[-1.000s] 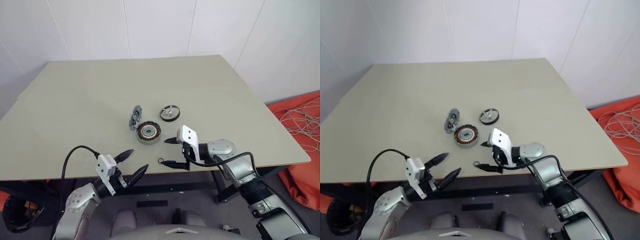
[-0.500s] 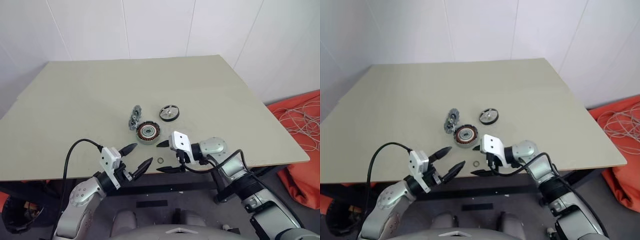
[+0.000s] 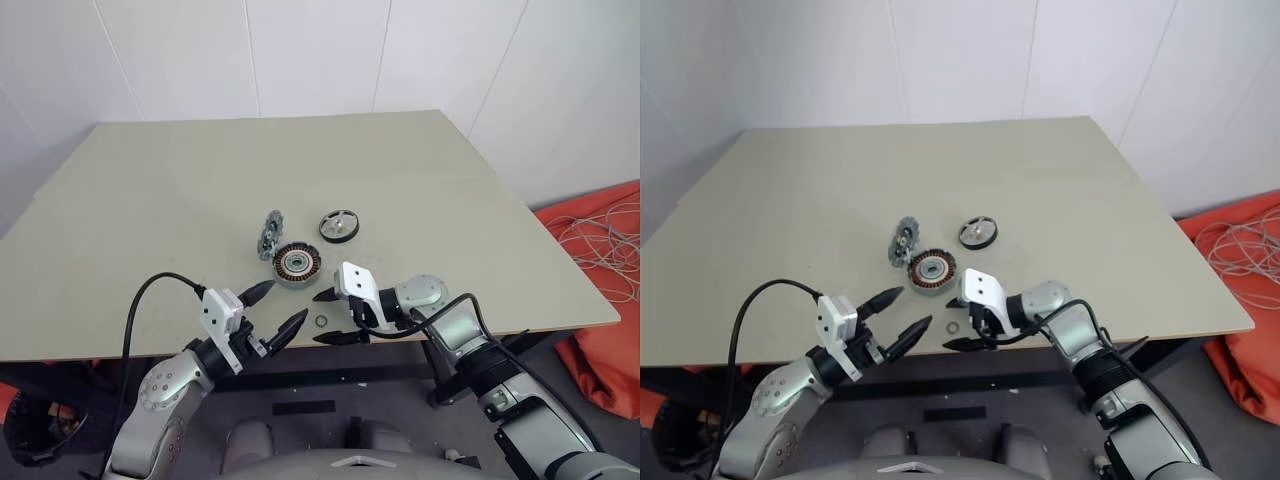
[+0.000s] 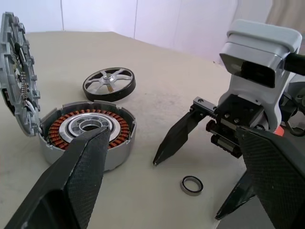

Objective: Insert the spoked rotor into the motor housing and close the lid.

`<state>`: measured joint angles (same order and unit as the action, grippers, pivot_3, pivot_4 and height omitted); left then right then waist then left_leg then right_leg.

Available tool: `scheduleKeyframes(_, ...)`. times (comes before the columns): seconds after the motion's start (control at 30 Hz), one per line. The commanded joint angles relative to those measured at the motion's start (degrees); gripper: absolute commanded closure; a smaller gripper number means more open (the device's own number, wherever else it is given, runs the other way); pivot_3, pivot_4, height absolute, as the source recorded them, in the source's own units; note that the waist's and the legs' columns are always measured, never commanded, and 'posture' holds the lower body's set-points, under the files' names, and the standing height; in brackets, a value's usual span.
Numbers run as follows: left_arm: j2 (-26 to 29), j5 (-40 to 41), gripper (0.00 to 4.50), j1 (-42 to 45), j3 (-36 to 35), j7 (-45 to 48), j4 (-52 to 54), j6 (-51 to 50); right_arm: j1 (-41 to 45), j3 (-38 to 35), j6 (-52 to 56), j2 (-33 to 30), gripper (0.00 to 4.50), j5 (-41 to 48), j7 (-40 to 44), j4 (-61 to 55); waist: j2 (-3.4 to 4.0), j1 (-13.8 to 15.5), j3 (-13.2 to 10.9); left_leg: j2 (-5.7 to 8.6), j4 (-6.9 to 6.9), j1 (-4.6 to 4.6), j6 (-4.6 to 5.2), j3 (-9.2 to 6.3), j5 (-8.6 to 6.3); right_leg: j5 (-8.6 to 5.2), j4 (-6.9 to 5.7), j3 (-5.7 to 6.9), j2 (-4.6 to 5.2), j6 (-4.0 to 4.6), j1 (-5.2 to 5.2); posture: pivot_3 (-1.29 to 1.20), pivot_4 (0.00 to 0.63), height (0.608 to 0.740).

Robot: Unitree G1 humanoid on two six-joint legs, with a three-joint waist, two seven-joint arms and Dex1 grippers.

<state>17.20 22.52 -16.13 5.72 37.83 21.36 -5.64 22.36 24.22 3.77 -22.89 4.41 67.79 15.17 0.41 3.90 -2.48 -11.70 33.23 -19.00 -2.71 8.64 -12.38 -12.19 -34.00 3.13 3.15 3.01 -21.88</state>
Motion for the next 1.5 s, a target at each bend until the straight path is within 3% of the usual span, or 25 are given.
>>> scheduleKeyframes(0.03, 0.3, 0.8, 0.0, 0.1, -0.3, -0.3, 3.0, 0.1, 0.9, -1.4, 0.1, -0.1, 1.86, 0.6, -0.1, -0.5, 0.0, 0.0, 0.0, 0.0, 0.0, 0.0, 0.0, 0.0, 0.0, 0.0, 0.0, 0.0, 0.0, 0.0, 0.0, 0.0, 0.0, 0.74)
scheduleKeyframes(0.23, 0.5, 0.7, 0.0, -0.7, -1.0, 0.7, 1.8, 2.2, 0.8, -1.7, 0.6, -0.2, 3.91, 0.9, -0.4, -1.3, 0.0, 0.0, 0.0, 0.0, 0.0, 0.0, 0.0, 0.0, 0.0, -0.01, 0.0, 0.0, 0.0, -0.01, 0.0, 0.0, 0.0, 0.74)
scheduleKeyframes(0.87, -1.7, -2.4, 0.0, -0.4, -2.0, 5.1, -13.9, 19.1, 1.9, -5.8, 8.5, -1.5, 3.92, 5.9, 0.1, -10.2, -0.01, 0.1, 0.0, -0.01, 0.0, 0.01, 0.0, 0.0, 0.0, -0.09, 0.0, 0.0, 0.0, -0.15, 0.0, 0.0, 0.0, 0.74)
scheduleKeyframes(1.2, -2.5, -2.3, 0.0, 1.9, -2.8, 4.1, -17.0, 19.8, 7.1, -8.4, 17.6, 3.7, 3.92, 6.8, -9.1, -11.4, -0.02, 0.0, 0.0, -0.01, 0.02, 0.04, -0.04, 0.0, 0.03, -0.1, -0.19, 0.0, 0.0, -0.13, -0.07, 0.0, 0.0, 0.74)
scheduleKeyframes(1.5, -2.7, -2.0, 0.0, 1.5, -3.1, 4.9, -18.4, 21.1, 11.2, -7.1, 18.3, 6.7, 3.92, 5.1, -13.2, -6.0, -0.05, 0.0, 0.0, -0.01, 0.09, 0.01, -0.17, 0.0, 0.1, -0.26, -0.59, -0.02, 0.02, -0.14, -0.25, 0.0, 0.0, 0.74)
